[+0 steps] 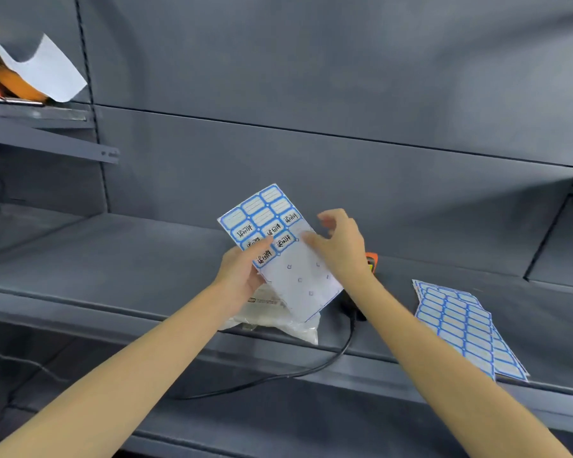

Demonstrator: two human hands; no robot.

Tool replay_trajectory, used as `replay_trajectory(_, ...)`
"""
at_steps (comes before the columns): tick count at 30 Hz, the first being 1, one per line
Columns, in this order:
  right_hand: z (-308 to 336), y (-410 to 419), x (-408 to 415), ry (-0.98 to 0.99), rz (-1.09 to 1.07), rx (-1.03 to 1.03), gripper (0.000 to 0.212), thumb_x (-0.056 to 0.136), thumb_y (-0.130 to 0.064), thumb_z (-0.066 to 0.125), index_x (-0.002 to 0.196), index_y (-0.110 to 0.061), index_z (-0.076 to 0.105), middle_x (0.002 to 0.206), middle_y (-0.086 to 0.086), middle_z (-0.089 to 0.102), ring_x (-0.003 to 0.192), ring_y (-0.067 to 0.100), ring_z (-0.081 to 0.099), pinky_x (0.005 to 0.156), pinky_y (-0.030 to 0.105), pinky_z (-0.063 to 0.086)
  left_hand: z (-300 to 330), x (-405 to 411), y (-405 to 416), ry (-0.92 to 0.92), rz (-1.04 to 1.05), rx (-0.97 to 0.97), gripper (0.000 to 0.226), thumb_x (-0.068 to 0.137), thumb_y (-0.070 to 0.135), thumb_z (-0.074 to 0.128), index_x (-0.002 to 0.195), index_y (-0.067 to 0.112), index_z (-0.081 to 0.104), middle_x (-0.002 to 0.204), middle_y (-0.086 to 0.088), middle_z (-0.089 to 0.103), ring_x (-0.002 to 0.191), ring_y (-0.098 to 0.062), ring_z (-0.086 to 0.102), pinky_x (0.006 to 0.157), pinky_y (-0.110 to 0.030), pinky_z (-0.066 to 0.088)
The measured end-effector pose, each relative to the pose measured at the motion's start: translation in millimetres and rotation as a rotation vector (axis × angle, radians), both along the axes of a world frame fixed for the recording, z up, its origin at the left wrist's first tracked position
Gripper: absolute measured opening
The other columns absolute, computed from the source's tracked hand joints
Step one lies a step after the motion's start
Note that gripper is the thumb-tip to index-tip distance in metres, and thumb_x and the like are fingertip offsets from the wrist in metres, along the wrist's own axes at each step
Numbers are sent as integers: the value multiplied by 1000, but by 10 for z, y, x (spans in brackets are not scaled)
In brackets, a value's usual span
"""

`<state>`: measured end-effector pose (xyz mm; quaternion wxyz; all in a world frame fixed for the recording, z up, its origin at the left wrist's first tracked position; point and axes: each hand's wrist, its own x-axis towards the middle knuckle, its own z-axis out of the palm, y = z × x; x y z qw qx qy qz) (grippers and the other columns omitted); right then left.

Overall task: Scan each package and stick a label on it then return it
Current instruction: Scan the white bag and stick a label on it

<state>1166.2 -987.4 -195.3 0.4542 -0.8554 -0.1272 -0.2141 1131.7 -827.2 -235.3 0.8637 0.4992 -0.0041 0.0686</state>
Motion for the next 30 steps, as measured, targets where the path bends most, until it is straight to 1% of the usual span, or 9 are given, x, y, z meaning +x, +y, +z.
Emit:
replay_trajectory(3, -131, 60, -78, -205, 4, -114, 24, 91, -29, 63, 114, -24, 62, 113, -2, 54, 107, 16, 39, 75, 11, 26, -38, 30, 25, 5, 13, -10, 20, 89, 14, 64, 108, 17, 67, 106, -4, 73, 95, -20, 70, 73, -35, 56)
replay_trajectory(5, -200, 121, -115, -185, 43, -143, 28, 92, -31, 62, 119, -23, 64, 115, -1, 55, 102, 12, 34, 71, 13, 23, -51, 33, 24, -6, -3, -5, 23, 89, 14, 64, 112, 17, 67, 109, -5, 72, 95, -20, 69, 74, -35, 55)
replay_trajectory(7, -226, 167, -120, -143, 55, -143, 33, 92, -34, 61, 124, -24, 63, 119, -2, 56, 101, 10, 32, 75, 14, 23, -55, 23, 15, -14, -18, -4, 29, 89, 15, 63, 118, 16, 65, 113, -7, 71, 97, -21, 69, 77, -36, 56)
replay_trajectory(12, -221, 211, -126, -75, 111, -99, 31, 92, -35, 62, 120, -24, 67, 117, -3, 65, 109, 22, 54, 84, 29, 47, -49, -11, 10, -39, -87, -19, 37, 93, 13, 56, 129, 11, 58, 123, -12, 65, 113, -29, 61, 96, -44, 49)
replay_trajectory(14, -209, 208, -126, -49, 123, -57, 27, 91, -32, 64, 115, -22, 69, 113, -5, 68, 105, 17, 57, 77, 23, 49, -48, -17, 0, -38, -103, -23, 37, 94, 13, 54, 131, 11, 57, 125, -13, 64, 114, -30, 60, 97, -44, 47)
replay_trajectory(16, -198, 203, -123, -34, 120, -18, 23, 88, -28, 67, 110, -22, 72, 108, -8, 69, 98, 9, 57, 66, 8, 40, -48, -25, -10, -41, -114, -31, 37, 94, 14, 53, 130, 11, 57, 124, -13, 65, 109, -27, 63, 91, -40, 51)
replay_trajectory(20, -219, 197, -128, -16, 87, 23, 22, 86, -26, 70, 107, -19, 72, 104, -7, 67, 85, 3, 54, 63, 1, 37, -67, -18, -30, -23, -102, -40, 38, 95, 20, 53, 132, 13, 55, 125, -13, 65, 115, -31, 60, 98, -46, 47)
replay_trajectory(24, -269, 195, -161, -3, 92, 105, 19, 86, -22, 70, 104, -18, 71, 101, -6, 69, 80, -10, 56, 58, 2, 39, -78, -9, -64, -34, -102, -37, 27, 96, 20, 53, 122, 17, 61, 115, -8, 70, 100, -23, 68, 79, -37, 55)
replay_trajectory(30, -327, 174, -159, -7, 54, 99, 21, 86, -26, 70, 106, -20, 67, 107, -5, 63, 95, 7, 55, 64, 10, 36, -86, -11, -92, -29, -80, -23, 23, 96, 20, 54, 117, 19, 63, 111, -7, 71, 91, -19, 71, 74, -35, 56)
